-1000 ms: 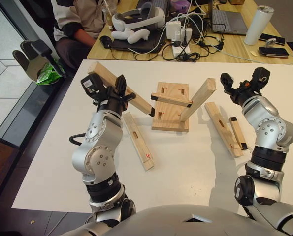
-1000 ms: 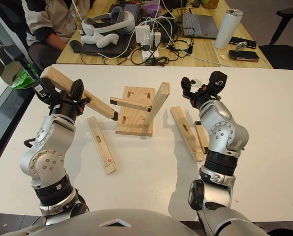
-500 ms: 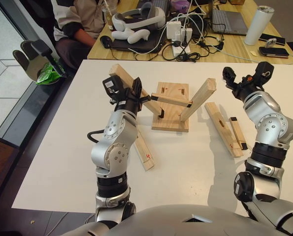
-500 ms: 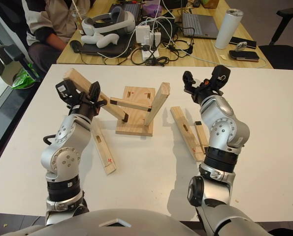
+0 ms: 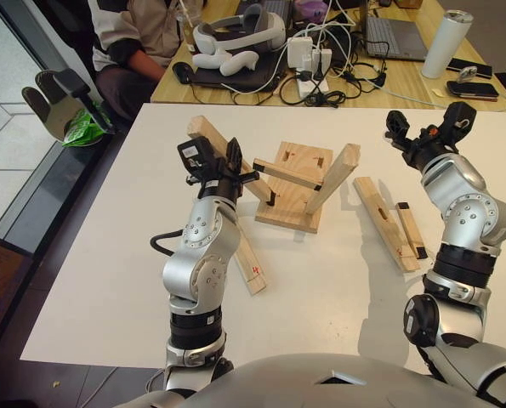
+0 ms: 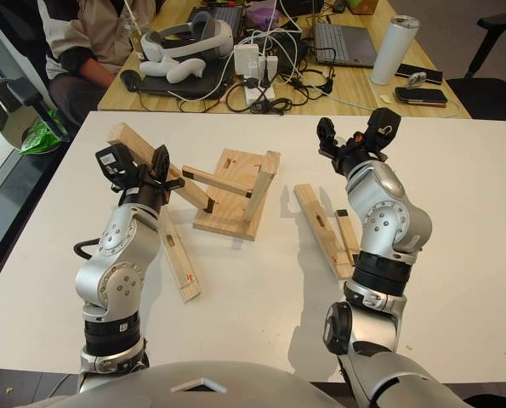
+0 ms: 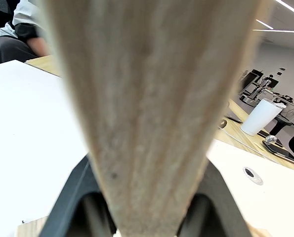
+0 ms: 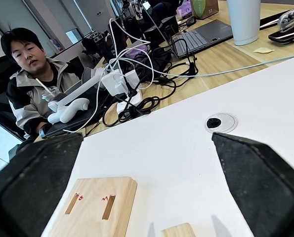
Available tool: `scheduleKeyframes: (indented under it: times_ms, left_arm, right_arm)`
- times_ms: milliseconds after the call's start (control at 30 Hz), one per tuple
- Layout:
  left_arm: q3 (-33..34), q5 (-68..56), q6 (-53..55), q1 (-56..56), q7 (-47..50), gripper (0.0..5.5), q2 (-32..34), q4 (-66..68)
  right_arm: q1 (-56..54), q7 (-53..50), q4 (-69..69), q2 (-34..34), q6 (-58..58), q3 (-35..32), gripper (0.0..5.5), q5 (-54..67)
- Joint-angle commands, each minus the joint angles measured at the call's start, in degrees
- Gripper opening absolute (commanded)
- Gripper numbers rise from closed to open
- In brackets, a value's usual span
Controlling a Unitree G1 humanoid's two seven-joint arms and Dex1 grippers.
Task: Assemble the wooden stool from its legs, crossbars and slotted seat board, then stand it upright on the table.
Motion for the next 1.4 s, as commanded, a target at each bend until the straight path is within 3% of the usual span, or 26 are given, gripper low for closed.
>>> scheduleKeyframes:
  times_ms: [33,200,400,800,1400]
  left_arm:
    - [-0.3,1.2,1.3,1.0,0.7,1.01,-2.6,1.7]
    - [-1.9,2.1,1.5,-1.4,-3.6,1.01,0.9,3.0]
    - [1.0,2.5,1.4,-5.8,-10.3,1.01,5.3,7.0]
    - [5.7,0.4,0.9,-6.7,-15.5,1.01,5.4,7.9]
    - [5.8,1.0,-3.5,-8.2,-27.0,1.01,10.5,13.0]
  right_arm:
    - [-1.5,0.0,0.3,-0.7,-0.3,0.4,4.86,-0.3]
    - [-1.7,0.1,0.3,-0.7,-0.1,0.4,4.86,-0.2]
    - [-2.2,0.5,0.8,-0.7,0.0,0.5,4.86,0.0]
    - [-2.5,1.6,0.7,-0.7,1.0,1.1,4.86,0.5]
    - [-3.1,2.5,1.4,-1.5,1.4,1.1,4.86,0.7]
